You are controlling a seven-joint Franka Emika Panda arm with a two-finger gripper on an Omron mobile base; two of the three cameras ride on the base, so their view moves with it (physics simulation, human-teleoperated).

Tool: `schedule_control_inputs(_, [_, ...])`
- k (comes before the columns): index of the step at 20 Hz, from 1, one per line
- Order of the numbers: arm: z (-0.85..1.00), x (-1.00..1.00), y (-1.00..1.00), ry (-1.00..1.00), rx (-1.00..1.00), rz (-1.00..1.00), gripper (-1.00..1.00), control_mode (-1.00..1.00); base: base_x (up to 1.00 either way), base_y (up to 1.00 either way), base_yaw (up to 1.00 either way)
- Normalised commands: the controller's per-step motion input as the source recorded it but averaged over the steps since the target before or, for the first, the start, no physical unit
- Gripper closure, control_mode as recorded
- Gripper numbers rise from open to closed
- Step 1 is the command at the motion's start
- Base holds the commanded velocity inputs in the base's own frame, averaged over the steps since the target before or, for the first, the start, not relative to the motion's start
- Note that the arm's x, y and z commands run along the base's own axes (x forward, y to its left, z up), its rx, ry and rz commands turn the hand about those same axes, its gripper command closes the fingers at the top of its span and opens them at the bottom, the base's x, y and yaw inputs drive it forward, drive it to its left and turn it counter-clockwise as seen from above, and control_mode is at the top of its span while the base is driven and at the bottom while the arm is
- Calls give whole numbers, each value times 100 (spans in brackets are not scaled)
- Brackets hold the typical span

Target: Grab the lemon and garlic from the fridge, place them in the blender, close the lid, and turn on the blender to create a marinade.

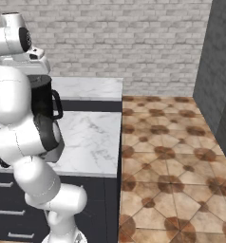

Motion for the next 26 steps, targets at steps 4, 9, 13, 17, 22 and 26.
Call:
schedule_control_inputs(4, [-3,0,0,0,0,0,-100,-100,0,0,0])
schedule_control_inputs(9, [14,0,0,-9,0,0,-100,-100,0,0,0])
schedule_control_inputs(13, [18,-1,0,-10,0,0,-100,-100,0,0,0])
schedule_control_inputs(17, [3,-2,0,-8,0,0,-100,-100,0,0,0])
schedule_control_inputs(22, [9,-38,-4,-9,3,0,-100,-100,0,0,0])
schedule_control_inputs(26, [1,-99,-20,-8,5,0,-100,-100,0,0,0])
